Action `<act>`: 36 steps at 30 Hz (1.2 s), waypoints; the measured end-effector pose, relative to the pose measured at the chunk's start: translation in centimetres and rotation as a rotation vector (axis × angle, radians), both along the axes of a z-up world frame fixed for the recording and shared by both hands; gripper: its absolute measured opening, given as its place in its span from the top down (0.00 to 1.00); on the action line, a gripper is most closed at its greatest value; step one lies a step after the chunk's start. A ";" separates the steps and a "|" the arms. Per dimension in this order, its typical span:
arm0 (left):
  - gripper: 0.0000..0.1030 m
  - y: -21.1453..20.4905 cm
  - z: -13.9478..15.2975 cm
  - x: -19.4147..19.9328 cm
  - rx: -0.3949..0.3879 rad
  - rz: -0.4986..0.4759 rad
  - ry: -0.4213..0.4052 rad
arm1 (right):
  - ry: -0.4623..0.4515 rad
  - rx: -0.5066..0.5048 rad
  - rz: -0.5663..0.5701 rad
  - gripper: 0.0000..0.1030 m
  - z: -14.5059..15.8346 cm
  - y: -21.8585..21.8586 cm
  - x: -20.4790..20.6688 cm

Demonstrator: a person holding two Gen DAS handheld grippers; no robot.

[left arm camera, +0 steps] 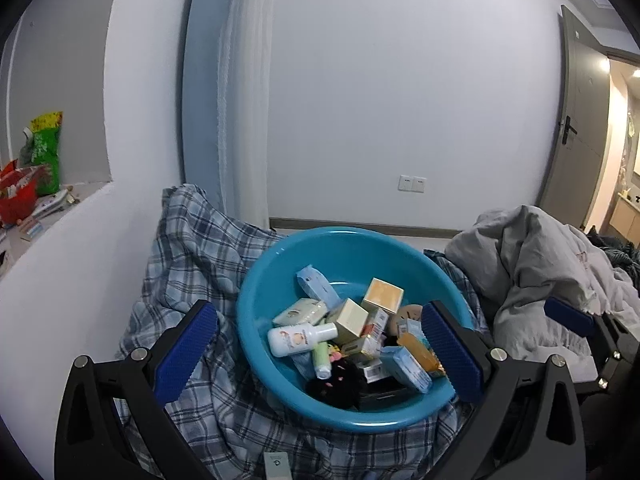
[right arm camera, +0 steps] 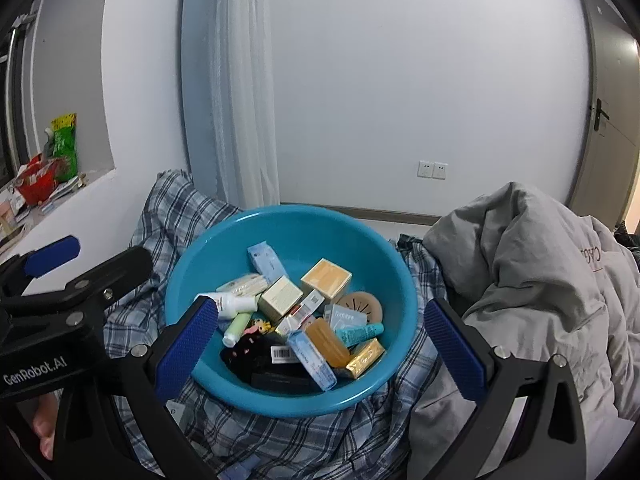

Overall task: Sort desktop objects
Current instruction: 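Raise both open tools up and away from the basin, then lower the left tool onto the pale teal box on the blanket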

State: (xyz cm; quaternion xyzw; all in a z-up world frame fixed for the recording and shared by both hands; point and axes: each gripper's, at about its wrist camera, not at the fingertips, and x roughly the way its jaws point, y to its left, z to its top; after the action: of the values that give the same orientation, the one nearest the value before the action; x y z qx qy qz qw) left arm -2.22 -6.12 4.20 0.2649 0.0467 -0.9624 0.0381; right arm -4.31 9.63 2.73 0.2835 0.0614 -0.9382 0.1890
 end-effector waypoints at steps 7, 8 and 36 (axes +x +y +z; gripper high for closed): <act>0.00 -1.0 -1.7 0.9 -0.005 0.035 -0.042 | -0.048 -0.005 -0.006 0.00 -1.3 -0.2 -0.1; 0.00 -1.2 -2.3 0.9 -0.009 0.038 -0.059 | -0.059 -0.004 -0.006 0.00 -1.7 -0.1 0.0; 0.18 -2.1 -15.4 0.2 0.071 0.000 -0.521 | -0.305 -0.024 -0.026 0.32 -9.4 1.9 1.0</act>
State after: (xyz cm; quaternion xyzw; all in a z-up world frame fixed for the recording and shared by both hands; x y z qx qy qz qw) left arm -2.07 -8.25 -11.17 0.5048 0.0691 -0.8595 0.0395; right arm -3.35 11.51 -6.69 0.4213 0.0169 -0.8872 0.1873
